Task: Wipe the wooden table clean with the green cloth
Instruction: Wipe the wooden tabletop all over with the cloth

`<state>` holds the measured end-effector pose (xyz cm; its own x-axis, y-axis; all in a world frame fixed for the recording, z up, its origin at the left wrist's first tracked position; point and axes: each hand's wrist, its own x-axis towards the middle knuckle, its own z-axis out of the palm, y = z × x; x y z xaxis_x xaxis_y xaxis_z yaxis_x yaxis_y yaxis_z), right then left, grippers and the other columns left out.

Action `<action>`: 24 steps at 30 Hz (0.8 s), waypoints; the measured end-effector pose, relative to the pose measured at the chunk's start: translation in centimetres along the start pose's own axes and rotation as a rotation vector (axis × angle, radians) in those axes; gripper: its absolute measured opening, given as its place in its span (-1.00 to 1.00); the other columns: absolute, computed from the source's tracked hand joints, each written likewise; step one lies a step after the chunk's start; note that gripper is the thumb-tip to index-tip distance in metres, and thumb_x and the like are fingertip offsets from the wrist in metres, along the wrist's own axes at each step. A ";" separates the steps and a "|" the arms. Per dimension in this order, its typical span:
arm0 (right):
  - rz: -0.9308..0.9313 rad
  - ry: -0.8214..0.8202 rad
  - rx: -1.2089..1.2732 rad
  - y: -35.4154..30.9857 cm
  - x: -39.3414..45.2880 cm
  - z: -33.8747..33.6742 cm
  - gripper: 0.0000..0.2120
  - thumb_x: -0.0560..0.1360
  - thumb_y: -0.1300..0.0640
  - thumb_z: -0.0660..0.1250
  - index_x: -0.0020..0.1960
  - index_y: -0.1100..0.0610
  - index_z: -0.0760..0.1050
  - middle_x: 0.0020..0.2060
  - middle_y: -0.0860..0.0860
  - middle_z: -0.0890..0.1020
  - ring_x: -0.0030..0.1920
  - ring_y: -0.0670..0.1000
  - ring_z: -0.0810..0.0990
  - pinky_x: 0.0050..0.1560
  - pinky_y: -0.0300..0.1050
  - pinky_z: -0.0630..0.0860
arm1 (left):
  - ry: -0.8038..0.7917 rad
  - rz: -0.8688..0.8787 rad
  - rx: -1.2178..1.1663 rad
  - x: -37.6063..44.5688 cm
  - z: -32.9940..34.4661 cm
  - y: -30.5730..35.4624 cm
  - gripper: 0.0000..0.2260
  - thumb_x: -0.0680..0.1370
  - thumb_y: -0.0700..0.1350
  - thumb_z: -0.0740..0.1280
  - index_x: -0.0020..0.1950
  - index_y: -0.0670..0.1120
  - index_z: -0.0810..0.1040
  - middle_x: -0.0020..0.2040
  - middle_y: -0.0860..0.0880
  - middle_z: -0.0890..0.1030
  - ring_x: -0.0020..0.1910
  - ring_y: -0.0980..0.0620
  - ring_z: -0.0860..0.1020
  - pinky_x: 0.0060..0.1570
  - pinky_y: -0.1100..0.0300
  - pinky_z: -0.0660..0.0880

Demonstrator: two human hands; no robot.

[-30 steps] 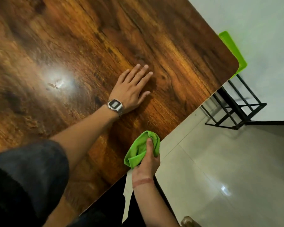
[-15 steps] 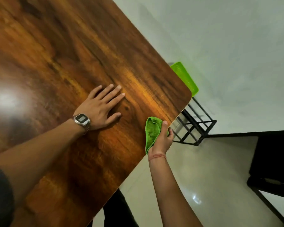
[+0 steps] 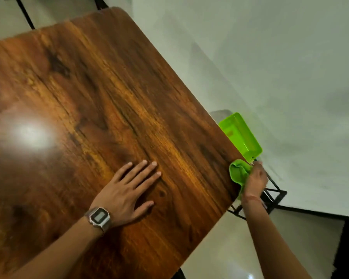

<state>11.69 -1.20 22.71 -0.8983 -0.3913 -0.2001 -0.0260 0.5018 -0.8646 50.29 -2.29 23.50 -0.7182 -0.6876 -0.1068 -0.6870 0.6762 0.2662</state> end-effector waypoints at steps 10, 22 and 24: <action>-0.366 -0.677 -0.545 -8.2 3.5 7.1 -0.64 0.66 -0.03 0.11 0.07 0.06 0.66 0.01 -0.04 0.67 0.10 -0.19 0.56 -0.02 -0.52 0.32 | 0.002 -0.136 -0.050 1.0 0.0 -0.1 -0.35 0.56 0.33 0.09 0.58 0.06 0.09 0.59 0.01 0.09 0.56 -0.01 0.10 0.48 -0.05 0.08; -0.450 -0.726 -0.510 -17.1 1.3 27.7 -0.52 0.49 -0.36 0.19 -0.35 0.01 0.30 -0.40 -0.09 0.44 -0.36 -0.08 0.42 -0.33 -0.18 0.30 | 0.174 -0.544 0.009 12.1 -6.2 -16.6 -0.34 0.56 0.34 -0.12 0.59 0.03 0.02 0.60 -0.03 0.03 0.57 -0.04 0.03 0.52 -0.07 0.00; -0.454 -0.748 -0.514 -18.5 0.8 29.7 -0.47 0.49 -0.37 0.17 -0.40 0.03 0.27 -0.44 -0.06 0.41 -0.38 -0.02 0.39 -0.33 -0.09 0.29 | 0.177 -0.610 0.024 12.7 -7.3 -20.2 -0.32 0.55 0.35 -0.12 0.59 0.03 0.00 0.60 -0.02 0.03 0.57 -0.03 0.01 0.51 -0.06 -0.02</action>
<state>24.53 -33.69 24.85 -0.2557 -0.9216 -0.2921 -0.6406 0.3878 -0.6627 55.82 -26.59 23.78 -0.1688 -0.9830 -0.0720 -0.9707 0.1531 0.1853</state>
